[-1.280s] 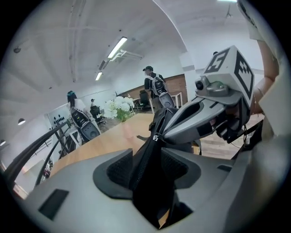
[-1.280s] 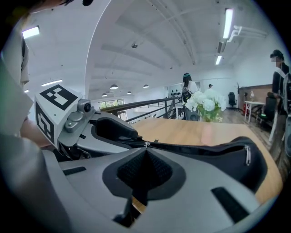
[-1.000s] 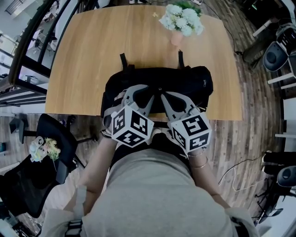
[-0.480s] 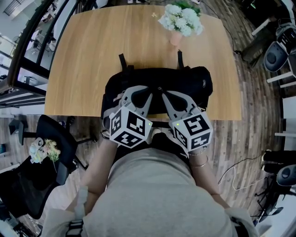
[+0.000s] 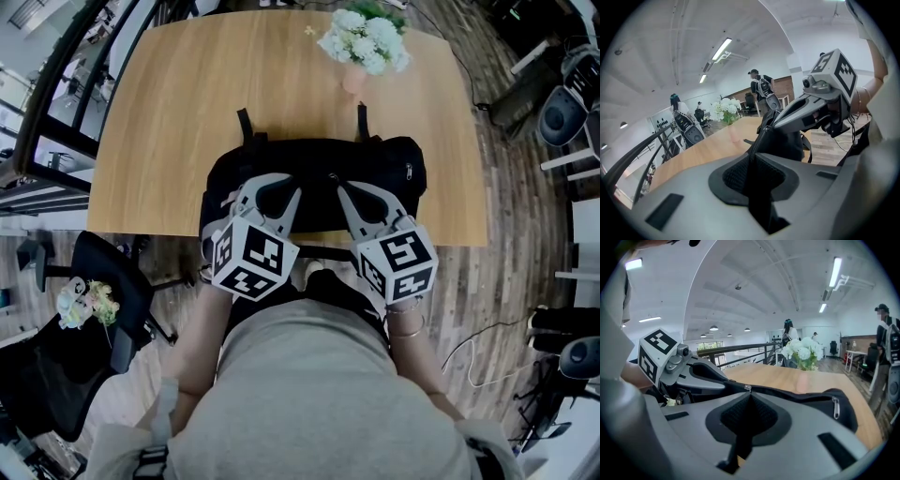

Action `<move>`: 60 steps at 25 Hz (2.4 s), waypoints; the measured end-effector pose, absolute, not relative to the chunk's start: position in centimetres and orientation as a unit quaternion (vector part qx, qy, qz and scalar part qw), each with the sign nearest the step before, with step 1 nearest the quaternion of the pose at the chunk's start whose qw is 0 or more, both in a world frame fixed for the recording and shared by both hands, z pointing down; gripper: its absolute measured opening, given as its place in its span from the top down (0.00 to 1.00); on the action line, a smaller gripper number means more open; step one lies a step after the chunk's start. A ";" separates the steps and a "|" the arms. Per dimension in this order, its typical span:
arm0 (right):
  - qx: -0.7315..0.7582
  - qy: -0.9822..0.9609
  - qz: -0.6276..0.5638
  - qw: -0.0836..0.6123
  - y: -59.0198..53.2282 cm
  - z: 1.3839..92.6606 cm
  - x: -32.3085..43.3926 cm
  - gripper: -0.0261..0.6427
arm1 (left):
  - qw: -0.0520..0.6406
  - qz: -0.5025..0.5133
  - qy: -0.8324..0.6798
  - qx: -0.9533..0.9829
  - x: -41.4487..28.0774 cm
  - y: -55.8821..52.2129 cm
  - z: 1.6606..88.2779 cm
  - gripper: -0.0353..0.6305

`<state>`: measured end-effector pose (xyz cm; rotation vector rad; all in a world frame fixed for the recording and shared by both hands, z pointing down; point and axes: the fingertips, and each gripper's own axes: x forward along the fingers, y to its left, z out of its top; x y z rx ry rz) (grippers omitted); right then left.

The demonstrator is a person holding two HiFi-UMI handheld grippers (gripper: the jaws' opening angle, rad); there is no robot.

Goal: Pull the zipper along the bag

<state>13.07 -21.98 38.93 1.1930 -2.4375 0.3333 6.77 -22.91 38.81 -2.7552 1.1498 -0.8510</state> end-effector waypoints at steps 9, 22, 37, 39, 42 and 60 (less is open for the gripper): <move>0.441 -0.866 0.117 0.203 -22.3 38.8 15.3 0.95 | 0.018 -0.270 0.382 -0.884 6.7 -23.0 38.6 0.86; 0.462 -0.856 0.117 0.202 -23.0 38.7 18.1 0.95 | 0.013 -0.264 0.392 -0.881 6.4 -23.3 38.3 0.87; 0.526 -0.817 0.123 0.201 -23.6 38.7 24.2 0.95 | 0.009 -0.260 0.409 -0.875 5.9 -23.5 38.4 0.87; 0.533 -0.812 0.127 0.198 -23.7 38.7 25.3 0.95 | 0.008 -0.257 0.412 -0.874 5.7 -23.6 38.2 0.87; 0.533 -0.812 0.125 0.201 -23.8 38.7 25.9 0.95 | 0.010 -0.255 0.414 -0.874 5.9 -23.7 38.0 0.87; 0.492 -0.832 0.146 0.211 -23.4 38.7 25.1 0.94 | -0.031 -0.238 0.442 -0.864 5.6 -23.8 38.4 0.85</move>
